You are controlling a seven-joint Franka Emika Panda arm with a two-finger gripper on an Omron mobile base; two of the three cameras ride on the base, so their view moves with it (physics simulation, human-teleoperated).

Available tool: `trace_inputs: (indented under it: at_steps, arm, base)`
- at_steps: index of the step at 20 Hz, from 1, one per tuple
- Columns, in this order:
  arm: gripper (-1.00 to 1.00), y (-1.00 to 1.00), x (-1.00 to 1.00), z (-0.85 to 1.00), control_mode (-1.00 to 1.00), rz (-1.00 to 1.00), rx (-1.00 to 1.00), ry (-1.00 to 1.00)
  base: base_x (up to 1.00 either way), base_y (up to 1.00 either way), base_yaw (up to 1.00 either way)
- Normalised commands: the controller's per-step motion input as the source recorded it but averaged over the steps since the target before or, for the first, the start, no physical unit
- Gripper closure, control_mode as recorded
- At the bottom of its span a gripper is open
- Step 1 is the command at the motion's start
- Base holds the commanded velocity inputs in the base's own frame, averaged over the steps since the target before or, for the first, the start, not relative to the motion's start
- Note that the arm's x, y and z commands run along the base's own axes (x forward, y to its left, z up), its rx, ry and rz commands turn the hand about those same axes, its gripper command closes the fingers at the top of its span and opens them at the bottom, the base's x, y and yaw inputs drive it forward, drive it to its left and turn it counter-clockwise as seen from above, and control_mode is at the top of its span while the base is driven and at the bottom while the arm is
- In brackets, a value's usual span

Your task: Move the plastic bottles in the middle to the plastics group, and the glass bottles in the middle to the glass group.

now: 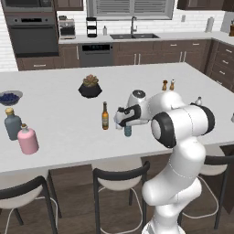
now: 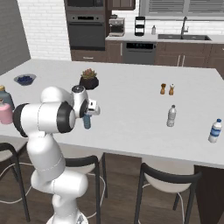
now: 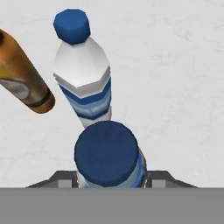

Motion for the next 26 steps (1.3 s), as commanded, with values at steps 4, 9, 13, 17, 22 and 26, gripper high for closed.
trace_inputs:
  at_steps: [4, 9, 13, 17, 22, 26]
  arm:
    - [1.00, -0.57, -0.11, 0.19, -1.00, -0.01, 0.00, 0.00]
    - [1.00, -0.93, -0.35, 0.41, -1.00, -0.05, 0.04, 0.00]
    - [1.00, -1.00, -0.29, 0.32, -1.00, -0.07, 0.04, 0.00]
    - [1.00, -1.00, -0.23, 0.16, -1.00, -0.11, 0.02, 0.00]
    - [1.00, -1.00, -0.17, 0.10, -1.00, -0.14, 0.00, 0.00]
    - [1.00, -1.00, -0.05, 0.08, -1.00, -0.17, 0.00, 0.00]
  base:
    - [0.00, 0.00, 0.00]
    - [0.00, 0.00, 0.00]
    - [0.00, 0.00, 0.00]
    - [0.00, 0.00, 0.00]
    - [0.00, 0.00, 0.00]
    - [0.00, 0.00, 0.00]
